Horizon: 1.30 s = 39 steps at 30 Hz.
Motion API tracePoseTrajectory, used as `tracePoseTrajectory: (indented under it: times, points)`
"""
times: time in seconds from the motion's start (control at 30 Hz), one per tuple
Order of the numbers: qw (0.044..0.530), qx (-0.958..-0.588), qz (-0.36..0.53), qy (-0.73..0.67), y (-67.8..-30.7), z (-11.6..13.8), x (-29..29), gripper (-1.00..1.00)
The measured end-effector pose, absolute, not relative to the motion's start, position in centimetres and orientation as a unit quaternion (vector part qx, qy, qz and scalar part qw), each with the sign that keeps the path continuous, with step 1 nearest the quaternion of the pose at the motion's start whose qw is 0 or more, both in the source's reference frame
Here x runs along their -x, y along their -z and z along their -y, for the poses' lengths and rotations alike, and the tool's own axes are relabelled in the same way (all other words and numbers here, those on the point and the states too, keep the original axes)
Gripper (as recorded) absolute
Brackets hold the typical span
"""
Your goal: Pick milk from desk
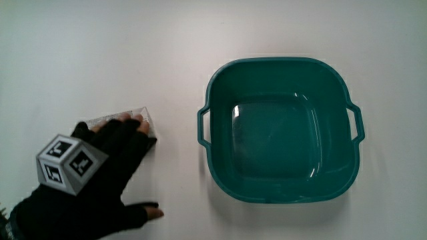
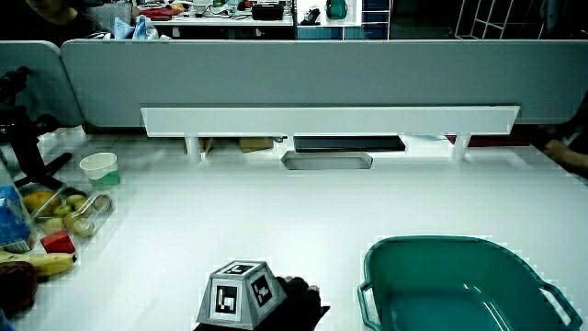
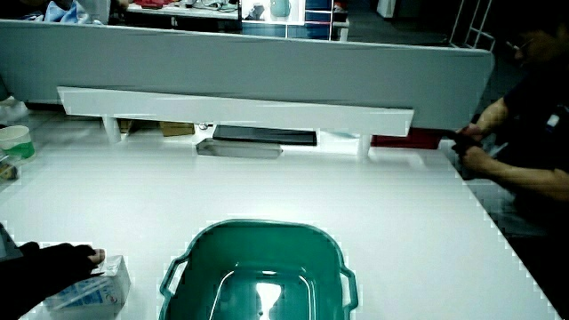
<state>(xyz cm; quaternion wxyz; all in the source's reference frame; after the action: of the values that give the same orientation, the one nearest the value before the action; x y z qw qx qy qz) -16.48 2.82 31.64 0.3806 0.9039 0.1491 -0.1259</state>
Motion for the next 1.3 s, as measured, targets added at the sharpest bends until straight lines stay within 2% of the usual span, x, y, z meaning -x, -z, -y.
tracePoseTrajectory:
  times: [0.07, 0.17, 0.23, 0.27, 0.3, 0.37, 0.43, 0.5, 0.6, 0.7, 0.8, 0.83, 0.97, 1.3]
  points:
    - [0.314, -0.932, -0.173, 0.058, -31.5, -2.2, 16.7, 0.00]
    - [0.349, -0.921, -0.140, 0.104, -32.8, -1.4, 18.3, 0.00]
    - [0.353, -0.922, -0.124, 0.104, -33.4, -0.7, 19.0, 0.00]
    - [0.307, -0.936, -0.155, 0.078, -33.0, -0.2, 18.7, 0.00]
    - [0.309, -0.936, -0.151, 0.080, -33.1, 0.3, 18.9, 0.00]
    - [0.365, -0.919, -0.099, 0.110, -34.4, 0.8, 20.2, 0.00]
    - [0.372, -0.918, -0.081, 0.110, -35.5, 1.4, 21.1, 0.00]
    - [0.388, -0.910, -0.080, 0.125, -34.6, 2.0, 20.6, 0.00]
    - [0.395, -0.908, -0.065, 0.126, -35.9, 2.6, 21.5, 0.00]
    - [0.411, -0.899, -0.059, 0.141, -35.6, 3.2, 21.2, 0.00]
    - [0.424, -0.893, -0.044, 0.141, -36.9, 3.7, 21.8, 0.00]
    - [0.419, -0.898, -0.037, 0.126, -36.1, 3.8, 21.3, 0.00]
    - [0.434, -0.891, -0.031, 0.129, -37.9, 4.6, 22.2, 0.00]
    - [0.460, -0.878, -0.002, 0.134, -39.9, 5.0, 23.4, 0.00]
